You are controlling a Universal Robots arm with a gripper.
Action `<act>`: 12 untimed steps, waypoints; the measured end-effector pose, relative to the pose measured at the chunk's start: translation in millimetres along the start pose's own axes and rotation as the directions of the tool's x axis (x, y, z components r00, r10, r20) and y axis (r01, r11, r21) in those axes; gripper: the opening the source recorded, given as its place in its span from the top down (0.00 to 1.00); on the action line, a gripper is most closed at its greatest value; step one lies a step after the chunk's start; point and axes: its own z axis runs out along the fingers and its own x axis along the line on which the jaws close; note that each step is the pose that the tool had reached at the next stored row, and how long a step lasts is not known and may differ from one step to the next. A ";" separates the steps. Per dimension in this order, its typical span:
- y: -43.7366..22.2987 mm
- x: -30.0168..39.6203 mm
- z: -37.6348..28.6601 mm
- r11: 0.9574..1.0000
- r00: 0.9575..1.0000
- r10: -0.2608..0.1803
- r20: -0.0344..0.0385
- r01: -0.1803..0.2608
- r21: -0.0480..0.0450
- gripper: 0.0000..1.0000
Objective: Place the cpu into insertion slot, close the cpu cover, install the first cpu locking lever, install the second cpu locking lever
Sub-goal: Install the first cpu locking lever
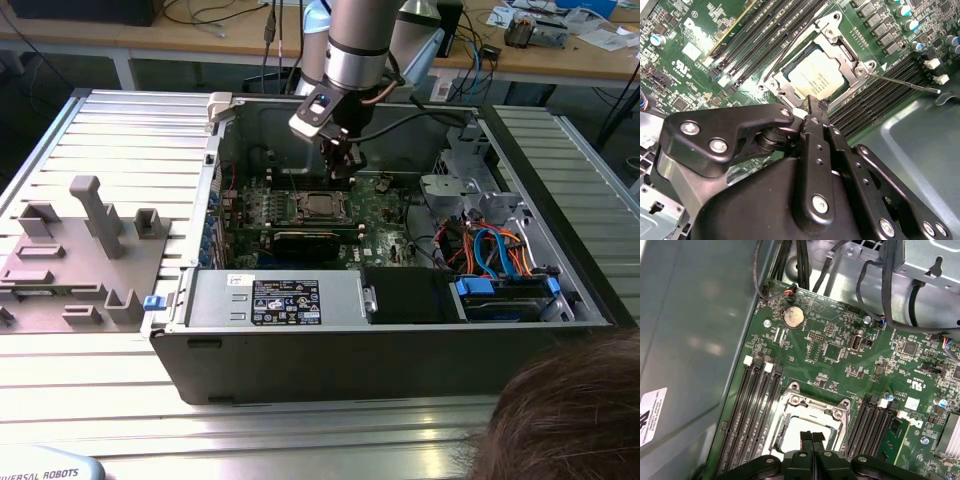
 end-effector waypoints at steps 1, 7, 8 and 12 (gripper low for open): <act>0.0 0.0 0.0 1.000 1.000 -0.005 0.000 0.005 0.000 0.89; 0.0 0.0 0.0 0.999 0.999 -0.036 0.002 0.036 0.000 0.89; 0.0 0.0 0.0 0.999 0.999 -0.040 0.002 0.040 0.000 0.89; 0.0 0.0 0.0 0.998 0.998 -0.060 0.003 0.060 0.000 0.89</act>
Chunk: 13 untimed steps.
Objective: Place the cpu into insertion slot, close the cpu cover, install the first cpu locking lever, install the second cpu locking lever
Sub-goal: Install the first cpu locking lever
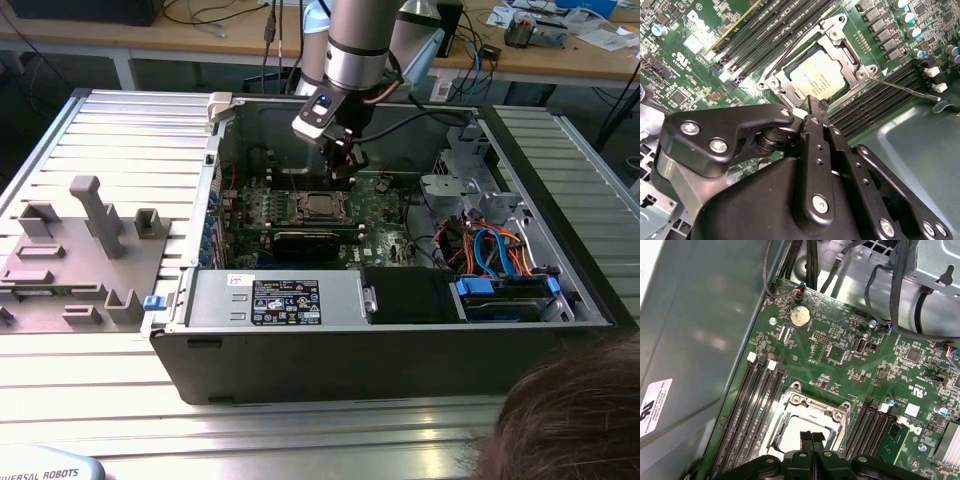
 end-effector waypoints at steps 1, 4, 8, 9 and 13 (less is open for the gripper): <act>0.0 0.0 0.0 1.000 1.000 -0.005 0.000 0.005 0.000 0.89; 0.0 0.0 0.0 1.000 1.000 -0.018 0.001 0.018 0.000 0.89; 0.0 0.0 0.0 0.999 0.999 -0.041 0.002 0.041 0.000 0.89; 0.0 0.0 0.0 0.999 0.999 -0.047 0.002 0.047 0.000 0.89; 0.0 0.0 0.0 0.998 0.998 -0.069 0.004 0.069 0.000 0.89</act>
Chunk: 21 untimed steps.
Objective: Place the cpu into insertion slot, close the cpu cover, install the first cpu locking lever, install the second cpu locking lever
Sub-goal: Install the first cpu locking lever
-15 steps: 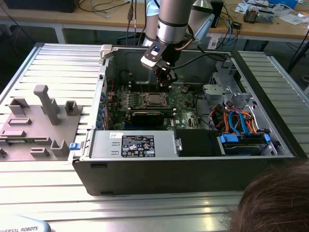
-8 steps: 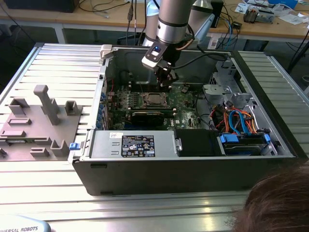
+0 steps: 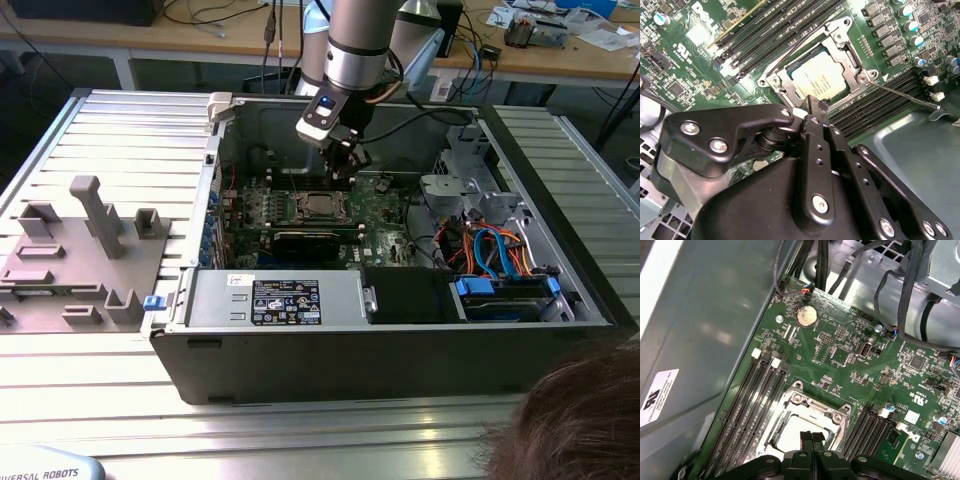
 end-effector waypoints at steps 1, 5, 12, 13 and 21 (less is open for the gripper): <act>0.0 0.0 0.0 1.000 1.000 -0.003 0.000 0.003 0.000 0.89; 0.0 0.0 0.0 1.000 1.000 -0.019 0.001 0.019 0.000 0.89; 0.0 0.0 0.0 0.999 0.999 -0.050 0.003 0.050 0.000 0.89; 0.0 0.0 0.0 0.999 0.999 -0.054 0.003 0.054 0.000 0.89; 0.0 0.0 0.0 0.996 0.996 -0.086 0.005 0.086 0.000 0.89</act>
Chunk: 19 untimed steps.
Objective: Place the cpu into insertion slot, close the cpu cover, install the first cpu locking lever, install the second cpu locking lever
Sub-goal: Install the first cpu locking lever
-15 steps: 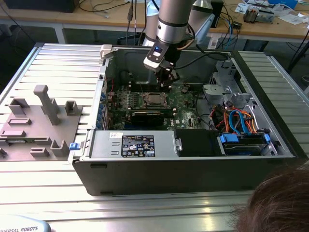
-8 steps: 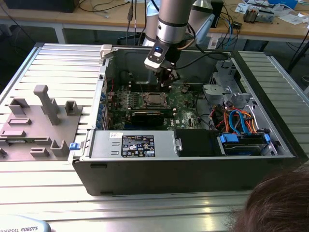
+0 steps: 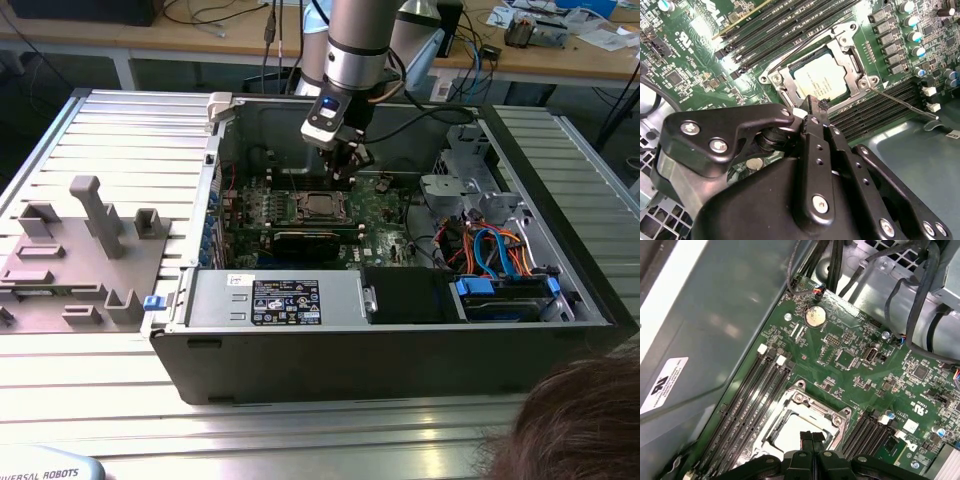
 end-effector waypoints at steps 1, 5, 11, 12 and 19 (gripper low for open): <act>0.0 0.0 0.0 1.000 1.000 -0.003 0.000 0.003 0.000 0.89; 0.0 0.0 0.0 1.000 1.000 -0.014 0.001 0.014 0.000 0.89; 0.0 0.0 0.0 1.000 1.000 -0.031 0.002 0.031 0.000 0.89; 0.0 0.0 0.0 0.999 0.999 -0.035 0.002 0.035 0.000 0.89; 0.0 0.0 0.0 0.998 0.998 -0.061 0.003 0.061 0.000 0.89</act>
